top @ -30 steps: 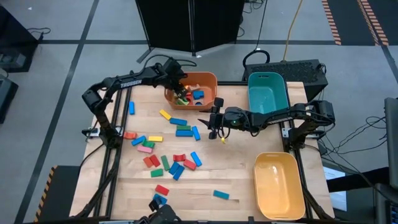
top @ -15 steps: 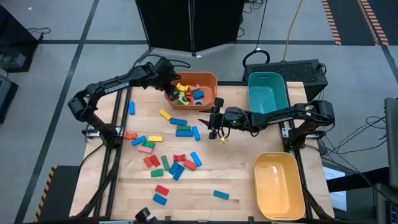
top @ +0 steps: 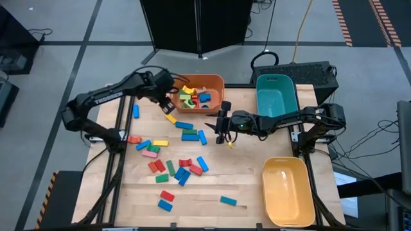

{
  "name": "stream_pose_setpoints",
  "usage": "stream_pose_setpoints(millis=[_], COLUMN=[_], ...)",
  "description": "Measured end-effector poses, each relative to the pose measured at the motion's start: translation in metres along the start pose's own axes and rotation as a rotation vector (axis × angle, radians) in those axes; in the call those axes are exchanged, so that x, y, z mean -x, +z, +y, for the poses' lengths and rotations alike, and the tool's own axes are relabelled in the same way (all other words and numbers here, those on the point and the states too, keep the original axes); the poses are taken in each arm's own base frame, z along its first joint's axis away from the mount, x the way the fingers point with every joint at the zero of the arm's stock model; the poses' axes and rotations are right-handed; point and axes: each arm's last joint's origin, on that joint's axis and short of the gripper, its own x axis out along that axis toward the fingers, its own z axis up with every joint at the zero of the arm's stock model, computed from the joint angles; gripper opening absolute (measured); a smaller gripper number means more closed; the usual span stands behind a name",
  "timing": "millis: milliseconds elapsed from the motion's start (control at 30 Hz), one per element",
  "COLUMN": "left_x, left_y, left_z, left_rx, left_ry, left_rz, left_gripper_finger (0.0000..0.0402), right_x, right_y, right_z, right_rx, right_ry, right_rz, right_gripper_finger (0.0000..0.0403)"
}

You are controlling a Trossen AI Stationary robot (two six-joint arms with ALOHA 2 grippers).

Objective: Sort blocks by size
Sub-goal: Put the orange arch block into the orange bin

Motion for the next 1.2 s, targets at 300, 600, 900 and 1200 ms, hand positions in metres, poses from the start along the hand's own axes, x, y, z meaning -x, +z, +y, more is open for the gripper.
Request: stream_pose_setpoints(millis=[300,600,900,1200], left_x=[0.025,0.026,0.001,-0.025], left_y=[-0.035,-0.073,-0.110,-0.145], left_z=[-0.017,-0.037,-0.056,-0.064], left_rx=[0.038,0.101,0.185,0.236], left_ry=[0.025,-0.006,0.028,0.110], left_rz=[0.029,0.059,0.162,0.251], left_gripper_finger=[0.0168,0.0168,0.0168,0.0168], right_x=[0.000,0.000,0.000,0.000], right_y=[-0.001,-0.001,0.000,0.000], right_z=[0.000,0.000,0.000,0.000], right_rx=[-0.017,-0.025,-0.025,-0.036], right_ry=[0.002,0.002,0.002,0.003], right_rz=[0.005,0.005,0.004,0.004], right_gripper_finger=[0.0157,0.0157,0.0157,0.0157])
